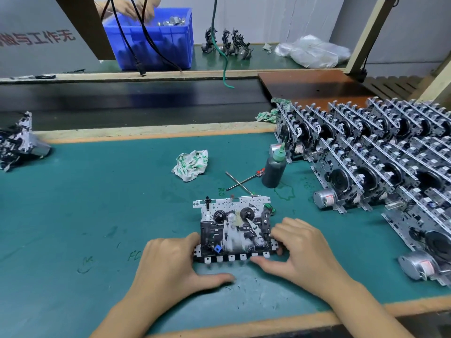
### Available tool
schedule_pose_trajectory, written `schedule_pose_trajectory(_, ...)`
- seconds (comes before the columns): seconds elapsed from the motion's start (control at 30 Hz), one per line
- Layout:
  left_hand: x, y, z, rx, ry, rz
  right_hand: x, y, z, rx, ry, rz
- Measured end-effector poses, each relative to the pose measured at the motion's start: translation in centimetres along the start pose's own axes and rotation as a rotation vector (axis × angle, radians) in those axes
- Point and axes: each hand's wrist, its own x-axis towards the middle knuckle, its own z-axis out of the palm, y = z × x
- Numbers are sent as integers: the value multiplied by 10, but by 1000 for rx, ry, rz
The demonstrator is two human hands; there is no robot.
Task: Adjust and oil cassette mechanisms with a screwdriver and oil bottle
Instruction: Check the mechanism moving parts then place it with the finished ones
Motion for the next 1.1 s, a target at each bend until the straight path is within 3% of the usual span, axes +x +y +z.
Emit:
schedule_pose_trajectory(0.2, 3, 14, 7, 36, 74, -169, 0, -2, -2, 88, -37, 53)
schedule_pose_trajectory(0.5, 4, -3, 0, -82, -31, -30, 0, -3, -3, 3, -66, 47)
schedule_pose_trajectory(0.63, -3, -1, 2, -48, -31, 84, 1, -9, -3, -57, -55, 167)
schedule_pose_trajectory(0.9, 0, 4, -1, -20, 59, -32, 3, -7, -10, 34, -83, 32)
schedule_pose_trajectory(0.97, 0, 5, -7, -74, 50, -45, 3, -6, -10, 142, -121, 100)
schedule_pose_trajectory(1.1, -5, 7, -15, -335, 125, -91, 9, -11, -15, 697, -133, 394)
